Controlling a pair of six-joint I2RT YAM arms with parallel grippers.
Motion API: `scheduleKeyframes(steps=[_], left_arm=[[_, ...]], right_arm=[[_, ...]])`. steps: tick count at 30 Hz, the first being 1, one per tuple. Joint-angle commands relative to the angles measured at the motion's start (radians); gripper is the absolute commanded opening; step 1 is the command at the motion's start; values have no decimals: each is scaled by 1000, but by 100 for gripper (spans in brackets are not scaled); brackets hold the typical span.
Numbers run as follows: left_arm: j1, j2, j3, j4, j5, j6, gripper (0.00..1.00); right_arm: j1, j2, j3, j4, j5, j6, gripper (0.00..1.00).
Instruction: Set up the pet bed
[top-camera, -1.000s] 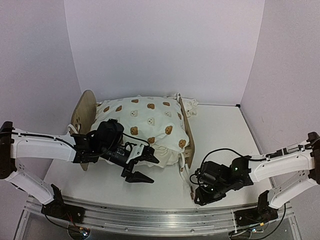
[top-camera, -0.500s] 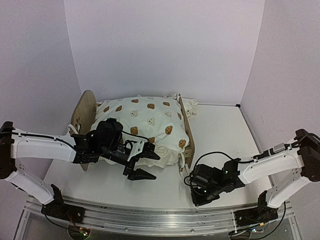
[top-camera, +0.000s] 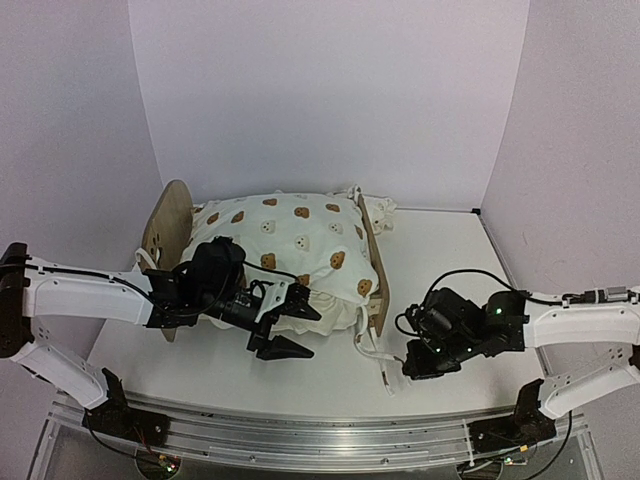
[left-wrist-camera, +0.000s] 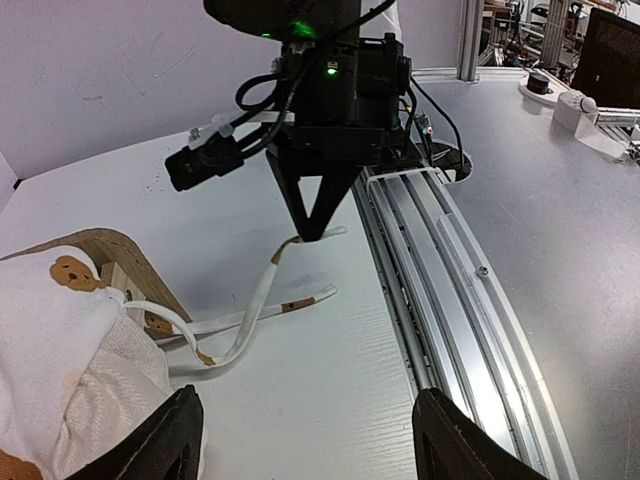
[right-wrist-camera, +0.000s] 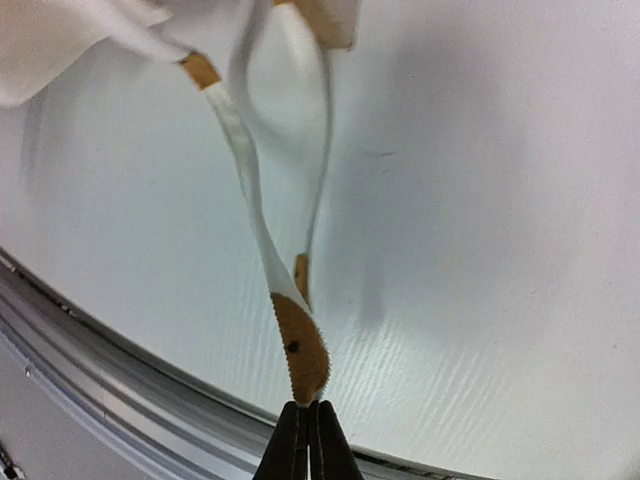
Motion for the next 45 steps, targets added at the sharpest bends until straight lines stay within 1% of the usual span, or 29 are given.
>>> scheduleKeyframes(steps=[1, 3, 5, 6, 10, 13, 15, 17, 23, 26, 28, 29, 31, 33, 34, 37, 39, 40, 42, 45], left_arm=[[-5, 17, 17, 45, 27, -18, 73], [-5, 19, 26, 36, 20, -14, 72], [-5, 20, 33, 28, 15, -6, 72], [-5, 19, 34, 26, 13, -4, 72], [-5, 15, 32, 23, 9, -3, 72], [-5, 12, 29, 24, 9, -2, 72], [-5, 10, 27, 25, 7, 0, 72], [-5, 9, 26, 26, 5, 0, 72], [-5, 2, 33, 11, -5, 9, 72], [-5, -3, 32, 6, -16, 14, 72], [-5, -7, 30, 7, -18, 13, 72], [-5, -8, 28, 7, -18, 13, 72], [-5, -8, 25, 7, -17, 14, 71], [-5, -8, 20, 7, -11, 25, 69], [-5, -8, 14, 9, -4, 39, 68], [-5, -1, -17, 48, 29, 103, 64], [-14, 16, -70, 129, 41, 168, 62], [-25, 35, -102, 201, 37, 200, 61], [-47, 90, -159, 379, 9, 255, 60], [-67, 218, -200, 622, -10, 337, 59]], right_arm=[[-68, 40, -6, -55, 90, -41, 1], [-80, 86, 14, -55, 89, -71, 9], [-82, 132, 46, -65, 70, -103, 23], [-82, 143, 61, -81, 63, -110, 29], [-83, 122, 84, -146, 70, -95, 38], [-53, 89, 86, -144, 95, -55, 40], [7, 96, 66, -55, 97, -54, 41], [32, 135, 51, 36, 58, -61, 41], [35, 296, 103, 130, -5, -79, 42], [35, 362, 124, 128, -15, -85, 41], [35, 384, 113, 128, -11, -74, 36], [35, 395, 109, 128, -13, -68, 32], [35, 414, 111, 125, -37, -59, 13], [35, 417, 127, 125, -72, -45, 2], [35, 410, 141, 125, -92, -37, 0], [34, 373, 177, 126, -161, -21, 0], [32, 348, 183, 132, -199, -11, 0], [31, 334, 178, 140, -227, -2, 0], [26, 312, 157, 166, -283, 15, 0], [19, 274, 125, 221, -336, 42, 0]])
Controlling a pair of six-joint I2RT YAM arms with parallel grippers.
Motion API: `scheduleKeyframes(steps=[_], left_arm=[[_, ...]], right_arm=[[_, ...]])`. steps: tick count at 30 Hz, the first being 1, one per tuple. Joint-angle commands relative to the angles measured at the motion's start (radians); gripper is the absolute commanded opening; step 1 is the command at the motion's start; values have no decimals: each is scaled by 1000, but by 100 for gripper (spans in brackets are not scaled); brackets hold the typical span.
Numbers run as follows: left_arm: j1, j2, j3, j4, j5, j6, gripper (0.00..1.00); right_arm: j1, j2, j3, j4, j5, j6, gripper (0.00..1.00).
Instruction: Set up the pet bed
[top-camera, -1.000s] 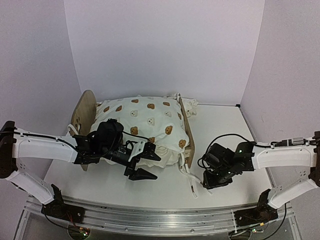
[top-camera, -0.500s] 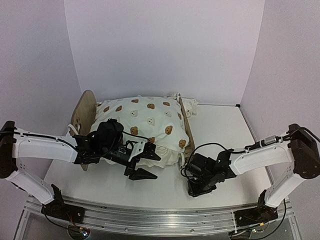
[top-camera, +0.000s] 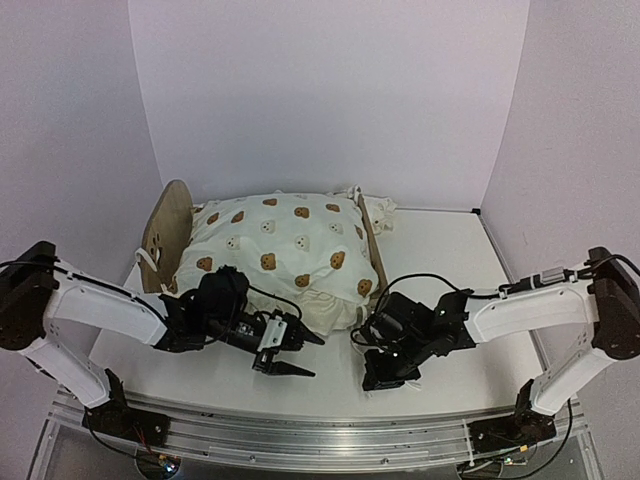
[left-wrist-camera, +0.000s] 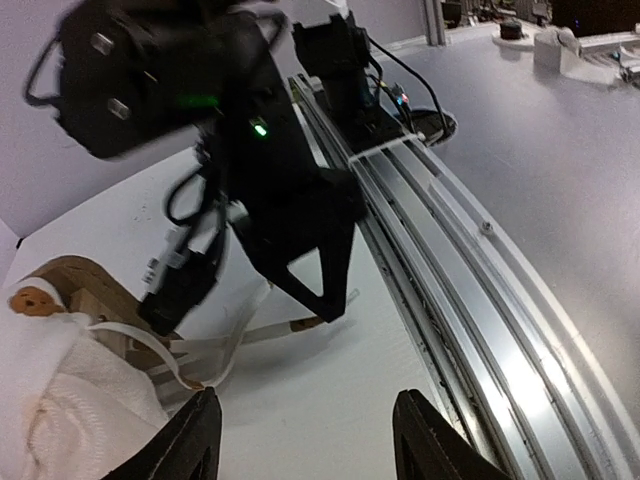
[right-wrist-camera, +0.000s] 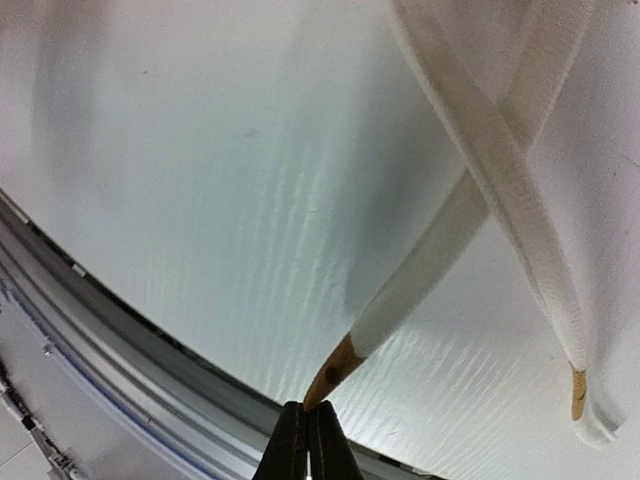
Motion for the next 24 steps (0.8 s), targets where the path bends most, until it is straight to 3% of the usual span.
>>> scheduleKeyframes(steps=[1, 8, 15, 21, 24], left_arm=[[-33, 186, -62, 449, -23, 164, 59], [-42, 410, 48, 641, -45, 199, 60], [-81, 516, 95, 730, -22, 200, 59], [-106, 573, 163, 717, -32, 169, 48], [-107, 590, 200, 728, -81, 137, 32]], right_arm=[[-17, -81, -26, 94, -138, 60, 0], [-27, -145, -33, 122, -190, 62, 0], [-39, -186, -40, 140, -202, 56, 0], [-50, -217, -43, 149, -210, 51, 0], [-55, -226, -55, 149, -219, 54, 0]])
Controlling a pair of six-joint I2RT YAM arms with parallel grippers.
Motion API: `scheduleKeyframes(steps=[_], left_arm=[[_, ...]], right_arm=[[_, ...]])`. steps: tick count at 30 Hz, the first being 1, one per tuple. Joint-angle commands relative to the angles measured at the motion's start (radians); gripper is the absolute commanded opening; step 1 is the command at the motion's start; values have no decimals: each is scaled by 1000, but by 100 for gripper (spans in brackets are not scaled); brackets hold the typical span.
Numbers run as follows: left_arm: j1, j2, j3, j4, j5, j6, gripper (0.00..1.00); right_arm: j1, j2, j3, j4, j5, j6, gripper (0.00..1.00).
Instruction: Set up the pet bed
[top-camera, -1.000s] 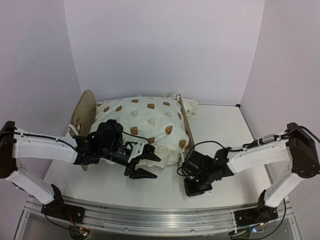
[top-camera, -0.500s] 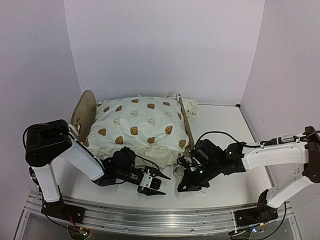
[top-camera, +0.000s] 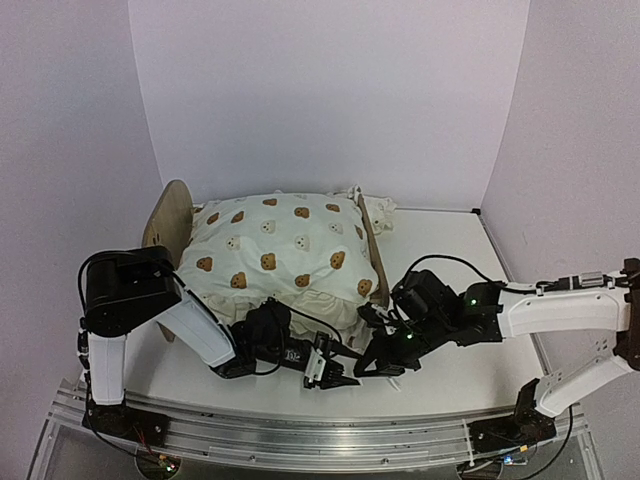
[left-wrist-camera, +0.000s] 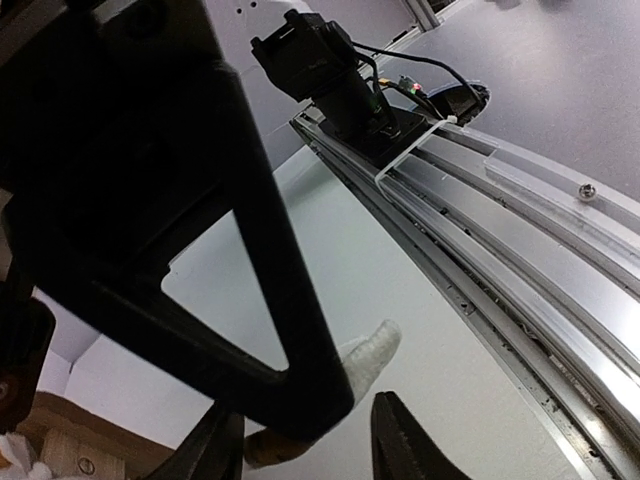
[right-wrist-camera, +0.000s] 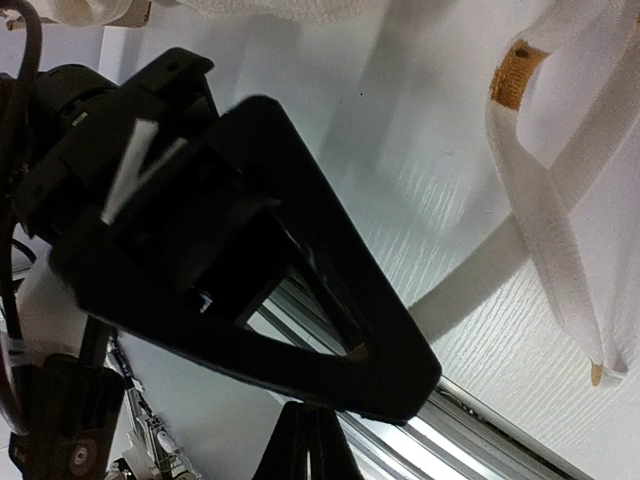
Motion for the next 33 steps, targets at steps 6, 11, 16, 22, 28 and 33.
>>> scheduleKeyframes(steps=[6, 11, 16, 22, 28, 33], left_arm=[[-4, 18, 64, 76, -53, -46, 0], [-3, 5, 43, 89, -87, -74, 0], [-4, -21, 18, 79, -120, -63, 0], [-3, -44, 8, 85, -121, -72, 0], [-3, -71, 8, 80, -132, -99, 0], [-3, -77, 13, 68, -143, -98, 0]], right_arm=[[-25, -53, -42, 29, -18, 5, 0], [-57, -65, -71, 10, -8, 25, 4], [-97, -193, -162, -132, 145, 17, 24], [-100, -257, -372, -55, 315, 7, 36], [-100, -229, -397, 186, 311, -222, 49], [-101, -202, -430, 319, 210, -335, 50]])
